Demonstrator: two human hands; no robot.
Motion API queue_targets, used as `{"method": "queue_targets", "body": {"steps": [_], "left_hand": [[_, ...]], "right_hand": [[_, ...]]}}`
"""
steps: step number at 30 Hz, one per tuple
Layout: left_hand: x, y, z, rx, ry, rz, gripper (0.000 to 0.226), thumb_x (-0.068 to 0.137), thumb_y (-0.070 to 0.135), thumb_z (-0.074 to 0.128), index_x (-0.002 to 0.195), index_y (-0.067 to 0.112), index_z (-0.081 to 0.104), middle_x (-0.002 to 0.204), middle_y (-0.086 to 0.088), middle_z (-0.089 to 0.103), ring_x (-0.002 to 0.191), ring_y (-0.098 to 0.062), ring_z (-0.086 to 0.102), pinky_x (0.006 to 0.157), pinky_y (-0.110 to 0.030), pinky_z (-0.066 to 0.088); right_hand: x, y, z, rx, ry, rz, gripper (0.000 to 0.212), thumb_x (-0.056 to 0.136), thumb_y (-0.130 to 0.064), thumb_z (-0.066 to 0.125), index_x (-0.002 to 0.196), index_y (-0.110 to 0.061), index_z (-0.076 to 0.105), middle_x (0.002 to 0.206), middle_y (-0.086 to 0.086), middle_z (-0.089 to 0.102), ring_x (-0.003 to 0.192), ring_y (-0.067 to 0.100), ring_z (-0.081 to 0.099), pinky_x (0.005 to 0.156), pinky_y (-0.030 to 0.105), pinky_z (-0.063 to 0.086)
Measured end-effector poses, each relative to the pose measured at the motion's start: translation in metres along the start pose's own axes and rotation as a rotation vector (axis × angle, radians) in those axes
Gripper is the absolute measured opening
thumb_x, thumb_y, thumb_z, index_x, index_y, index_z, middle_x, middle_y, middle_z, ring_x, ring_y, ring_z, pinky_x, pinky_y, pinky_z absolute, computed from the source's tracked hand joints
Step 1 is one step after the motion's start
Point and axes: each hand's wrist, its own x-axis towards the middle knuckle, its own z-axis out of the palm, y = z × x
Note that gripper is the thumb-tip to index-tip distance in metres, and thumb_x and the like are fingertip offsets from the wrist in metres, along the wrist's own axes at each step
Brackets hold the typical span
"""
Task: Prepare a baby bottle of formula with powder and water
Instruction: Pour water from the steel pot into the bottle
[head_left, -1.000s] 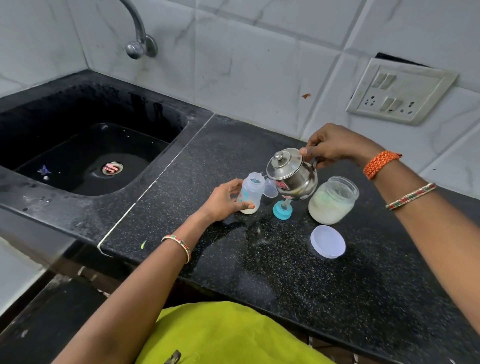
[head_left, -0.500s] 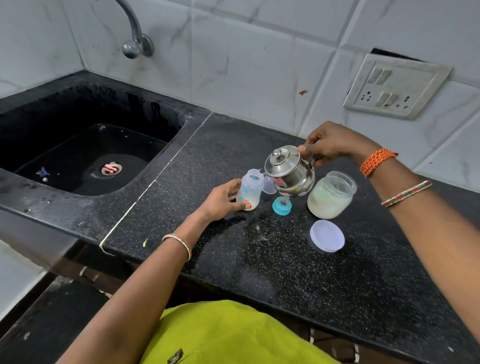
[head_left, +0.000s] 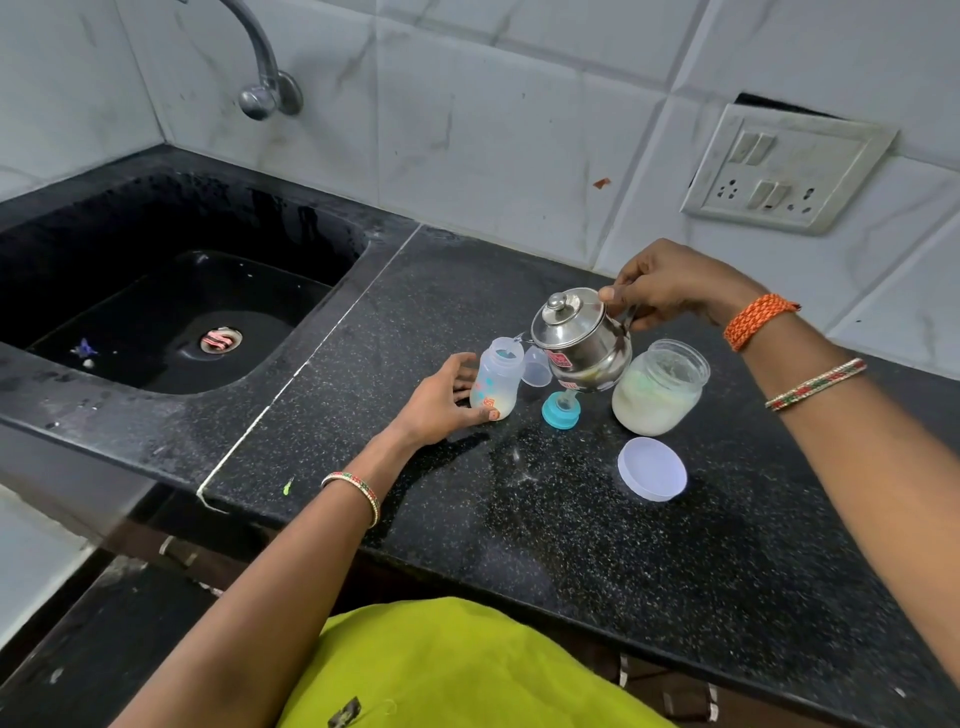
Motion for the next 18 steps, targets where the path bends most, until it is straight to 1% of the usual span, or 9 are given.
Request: {"method": "queue_targets", "body": {"steps": [4, 9, 11, 14, 18], "left_hand": [[-0.0001, -0.0002, 0.0004, 0.025, -0.001, -0.008, 0.091, 0.071, 0.02, 0.083, 0.143, 0.015, 0.027, 0.127, -0.002, 0.052, 0.111, -0.009, 0.053, 0.089, -0.014, 0.043], [-0.0005, 0.0003, 0.0002, 0.054, -0.003, -0.001, 0.091, 0.071, 0.019, 0.082, 0.144, 0.013, 0.027, 0.129, -0.005, 0.053, 0.113, -0.01, 0.054, 0.093, -0.016, 0.043], [-0.001, 0.0001, 0.0003, 0.06, 0.002, 0.002, 0.09, 0.071, 0.02, 0.082, 0.143, 0.013, 0.028, 0.127, -0.003, 0.054, 0.112, -0.009, 0.054, 0.091, -0.012, 0.042], [-0.0025, 0.0002, 0.0012, 0.09, 0.015, 0.023, 0.087, 0.071, 0.022, 0.082, 0.141, 0.016, 0.031, 0.12, 0.005, 0.054, 0.107, -0.005, 0.054, 0.08, 0.001, 0.039], [-0.0043, 0.0013, 0.0016, 0.107, 0.023, 0.038, 0.084, 0.071, 0.021, 0.082, 0.139, 0.016, 0.035, 0.117, 0.008, 0.054, 0.104, -0.003, 0.054, 0.077, 0.004, 0.038]], "right_hand": [[0.0009, 0.0022, 0.0006, 0.023, 0.001, -0.009, 0.019, 0.085, -0.021, 0.069, 0.088, -0.003, 0.07, 0.091, 0.017, 0.071, 0.086, 0.027, 0.068, 0.081, 0.038, 0.058], [0.0027, 0.0031, 0.0, 0.038, -0.003, -0.017, 0.018, 0.085, -0.022, 0.069, 0.086, -0.004, 0.07, 0.091, 0.016, 0.072, 0.087, 0.027, 0.069, 0.083, 0.041, 0.058], [0.003, 0.0029, 0.0002, 0.036, 0.0, -0.02, 0.016, 0.085, -0.022, 0.069, 0.084, -0.006, 0.07, 0.088, 0.014, 0.072, 0.087, 0.027, 0.069, 0.083, 0.041, 0.058], [0.0028, 0.0034, 0.0001, 0.034, -0.002, -0.029, 0.015, 0.085, -0.022, 0.069, 0.083, -0.007, 0.07, 0.085, 0.012, 0.071, 0.088, 0.028, 0.069, 0.084, 0.042, 0.057], [0.0014, 0.0038, -0.001, 0.036, -0.011, -0.036, 0.017, 0.085, -0.022, 0.069, 0.086, -0.005, 0.07, 0.085, 0.012, 0.071, 0.089, 0.028, 0.069, 0.084, 0.042, 0.057]]}}
